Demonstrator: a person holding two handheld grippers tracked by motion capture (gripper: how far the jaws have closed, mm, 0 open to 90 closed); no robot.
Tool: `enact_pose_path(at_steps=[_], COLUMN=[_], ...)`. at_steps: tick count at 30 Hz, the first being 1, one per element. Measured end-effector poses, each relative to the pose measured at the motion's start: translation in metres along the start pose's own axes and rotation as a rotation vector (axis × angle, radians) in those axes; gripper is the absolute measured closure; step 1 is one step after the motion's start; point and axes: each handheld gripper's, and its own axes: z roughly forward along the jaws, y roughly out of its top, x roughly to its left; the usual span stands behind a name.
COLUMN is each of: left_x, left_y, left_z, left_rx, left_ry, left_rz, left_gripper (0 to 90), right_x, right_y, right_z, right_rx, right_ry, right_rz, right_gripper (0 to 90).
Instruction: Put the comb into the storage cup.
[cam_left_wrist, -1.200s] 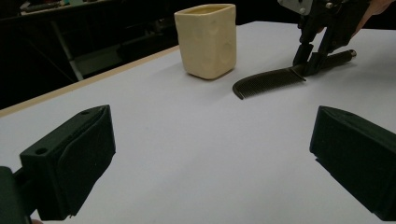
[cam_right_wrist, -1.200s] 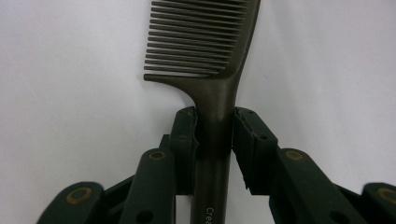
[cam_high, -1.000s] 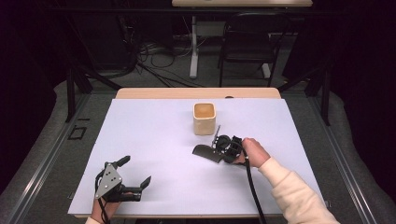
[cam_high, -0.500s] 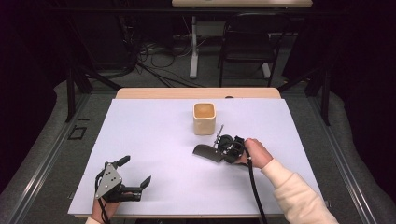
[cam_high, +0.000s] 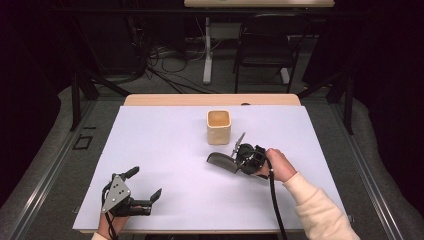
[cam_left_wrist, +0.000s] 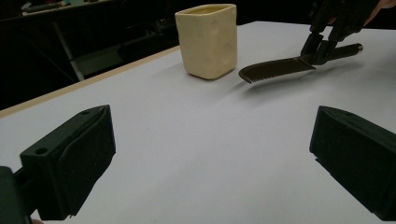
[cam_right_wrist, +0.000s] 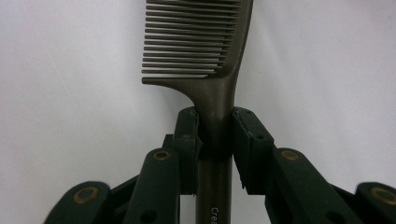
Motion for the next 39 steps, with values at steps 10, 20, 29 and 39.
enact_pose_path(at_steps=[10,20,29,39], left_x=[0.0,0.0,0.0,0.001], left_y=[0.0,0.0,-0.001,-0.001], left_z=[0.0,0.0,0.001,0.001], left_rx=[-0.001,-0.005,0.004,0.004], left_ry=[0.002,0.002,0.002,0.002], left_rz=[0.0,-0.004,-0.003,0.002], left_gripper=[0.2,0.2,0.2,0.2], right_x=[-0.002,-0.002,-0.004,-0.005], right_y=[-0.008,-0.02,-0.027,-0.031], right_z=[-0.007,-0.012,-0.019,-0.024], right_rx=[-0.058,-0.11,-0.155,-0.184], right_ry=[0.013,0.021,0.025,0.034], right_rz=[0.028,0.062,0.075,0.089], right_gripper=[72.2,72.2,72.2,72.2])
